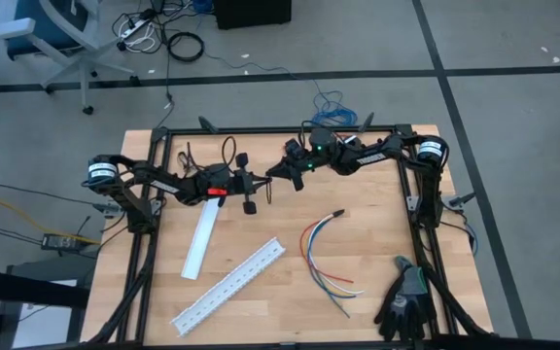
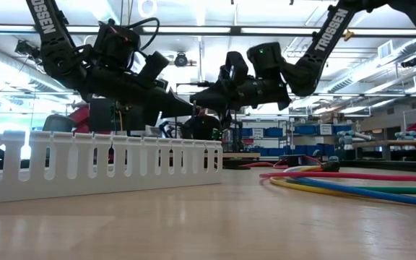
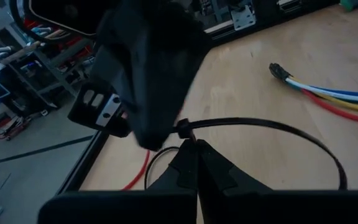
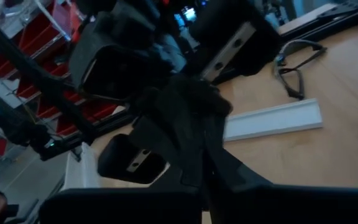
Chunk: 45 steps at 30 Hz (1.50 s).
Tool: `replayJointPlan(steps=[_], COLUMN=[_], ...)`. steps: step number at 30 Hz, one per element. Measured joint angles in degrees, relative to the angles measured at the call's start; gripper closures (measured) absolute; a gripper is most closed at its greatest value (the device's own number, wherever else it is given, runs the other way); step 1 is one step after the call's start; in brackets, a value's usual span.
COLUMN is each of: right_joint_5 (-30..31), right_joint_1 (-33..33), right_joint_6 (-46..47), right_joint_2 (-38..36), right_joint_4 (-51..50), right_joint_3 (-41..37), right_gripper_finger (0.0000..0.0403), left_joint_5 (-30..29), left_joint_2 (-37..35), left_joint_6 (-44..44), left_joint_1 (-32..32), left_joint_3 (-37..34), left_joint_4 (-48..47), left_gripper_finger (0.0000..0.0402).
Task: Ziptie cables
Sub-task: Wrap the left black zip tie
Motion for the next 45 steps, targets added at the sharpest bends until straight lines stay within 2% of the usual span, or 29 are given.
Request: replayJointPlan(steps=[10,23,27,33,36,40,43,45], right_joint_5=[3.1,2.0,-0.3,0.1,-1.6,-8.2,-12.0,-12.3], right_joint_1=[-1.5,-2.9,-2.9,-3.3,-5.1,-7.6,-9.3,-10.1], right_joint_6=[0.0,-0.1,-1.1,-5.6,-6.0,-3.3,-2.2,-2.9], right_joint_2=[0.0,0.0,0.0,0.0,0.0,0.0,0.0,0.0], right_joint_4=[0.5,0.3,-0.9,-6.1,-7.8,-9.1,-12.2,-14.7], right_joint_3=[0.0,0.0,0.0,0.0,0.0,0.0,0.0,0.0], right_gripper_finger=[0.0403,0.0398,0.0373,0.0310,0.0285,0.0272,0.0272,0.0275], left_joint_5=[0.6,0.8,-0.6,-4.3,-6.8,-7.9,-8.5,-8.8], left_joint_2=[0.0,0.0,0.0,0.0,0.0,0.0,0.0,0.0], left_joint_6=[-0.1,-0.5,-3.1,-10.3,-15.0,-18.6,-22.8,-25.4], left_joint_1=[-0.2,-0.3,-0.2,0.8,1.3,2.1,3.2,4.2], left_joint_3=[0.0,0.0,0.0,0.0,0.0,0.1,1.9,4.1], left_joint_4=[-1.5,-2.9,-3.3,-5.6,-8.2,-13.3,-21.4,-27.9], left_gripper_finger=[0.0401,0.0401,0.0401,0.0401,0.0401,0.0401,0.0401,0.0401])
